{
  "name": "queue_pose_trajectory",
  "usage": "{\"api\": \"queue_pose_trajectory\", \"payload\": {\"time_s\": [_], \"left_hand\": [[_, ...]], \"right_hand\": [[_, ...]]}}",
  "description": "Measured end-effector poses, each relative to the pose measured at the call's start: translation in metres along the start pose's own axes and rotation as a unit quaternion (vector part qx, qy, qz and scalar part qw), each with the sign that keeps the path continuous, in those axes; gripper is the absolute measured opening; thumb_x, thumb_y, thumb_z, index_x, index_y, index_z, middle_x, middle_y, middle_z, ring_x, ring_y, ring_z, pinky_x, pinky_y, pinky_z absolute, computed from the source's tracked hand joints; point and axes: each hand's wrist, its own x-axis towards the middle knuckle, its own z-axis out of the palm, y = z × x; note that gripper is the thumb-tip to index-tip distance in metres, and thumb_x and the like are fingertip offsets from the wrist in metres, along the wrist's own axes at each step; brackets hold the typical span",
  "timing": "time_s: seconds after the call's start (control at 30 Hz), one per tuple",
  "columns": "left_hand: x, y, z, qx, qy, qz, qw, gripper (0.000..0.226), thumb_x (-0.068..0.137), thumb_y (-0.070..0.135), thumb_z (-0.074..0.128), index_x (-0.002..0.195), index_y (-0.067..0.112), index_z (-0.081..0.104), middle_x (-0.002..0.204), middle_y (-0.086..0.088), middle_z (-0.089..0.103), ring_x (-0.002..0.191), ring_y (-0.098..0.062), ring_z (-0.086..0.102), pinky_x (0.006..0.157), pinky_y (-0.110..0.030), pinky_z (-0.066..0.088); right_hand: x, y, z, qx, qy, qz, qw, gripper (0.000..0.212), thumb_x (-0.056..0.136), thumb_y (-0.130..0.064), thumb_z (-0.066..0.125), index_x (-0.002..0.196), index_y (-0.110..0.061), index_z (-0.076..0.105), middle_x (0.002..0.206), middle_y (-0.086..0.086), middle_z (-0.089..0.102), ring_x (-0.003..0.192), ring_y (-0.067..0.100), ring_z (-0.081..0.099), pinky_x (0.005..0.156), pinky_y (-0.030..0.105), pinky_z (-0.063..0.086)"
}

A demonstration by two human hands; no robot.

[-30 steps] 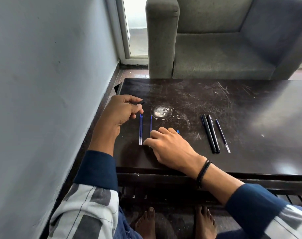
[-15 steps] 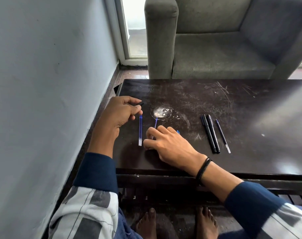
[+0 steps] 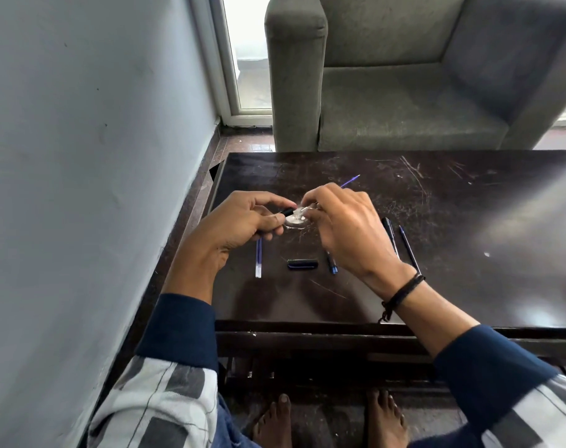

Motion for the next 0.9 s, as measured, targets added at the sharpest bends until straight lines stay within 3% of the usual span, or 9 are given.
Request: {"api": "queue_pose_trajectory", "payload": {"time_s": [0.3, 0.47, 0.7, 0.9], "left_hand": [[-0.001, 0.003, 0.008, -0.005, -0.017, -0.001, 1.0, 0.02, 0.093, 0.014, 0.068, 0.105, 0.028, 0.076, 0.074, -0.004, 0.071, 0.069, -0.013, 0.057, 0.072, -0.027, 0.047], [0.001, 0.002, 0.012, -0.007, -0.02, 0.003, 1.0, 0.02, 0.094, 0.014, 0.067, 0.109, 0.025, 0.075, 0.074, -0.005, 0.069, 0.062, -0.009, 0.055, 0.056, -0.012, 0.044], [0.005, 0.001, 0.022, -0.025, 0.014, -0.007, 1.0, 0.019, 0.095, 0.005, 0.063, 0.109, 0.011, 0.075, 0.07, -0.008, 0.063, 0.047, 0.002, 0.053, 0.048, -0.01, 0.041], [0.005, 0.0, 0.018, -0.026, 0.038, -0.029, 0.999, 0.015, 0.096, 0.007, 0.063, 0.103, 0.013, 0.075, 0.069, -0.007, 0.061, 0.045, 0.001, 0.049, 0.045, -0.01, 0.039]], "right_hand": [[0.0, -0.005, -0.004, 0.058, 0.016, 0.065, 0.996, 0.016, 0.09, -0.01, 0.07, 0.104, -0.015, 0.067, 0.095, -0.004, 0.069, 0.084, 0.024, 0.064, 0.079, 0.038, 0.047], [-0.002, -0.012, -0.003, 0.08, 0.013, 0.067, 0.994, 0.015, 0.092, -0.008, 0.067, 0.105, -0.015, 0.065, 0.095, -0.003, 0.071, 0.085, 0.021, 0.066, 0.077, 0.047, 0.052], [-0.004, -0.016, -0.005, 0.082, 0.015, 0.058, 0.995, 0.027, 0.09, 0.004, 0.059, 0.111, -0.011, 0.064, 0.095, -0.001, 0.072, 0.087, 0.02, 0.068, 0.078, 0.046, 0.055], [0.0, -0.005, -0.006, 0.073, 0.02, 0.086, 0.993, 0.03, 0.089, -0.001, 0.06, 0.114, -0.018, 0.064, 0.105, -0.004, 0.066, 0.082, 0.021, 0.065, 0.078, 0.044, 0.054]]}}
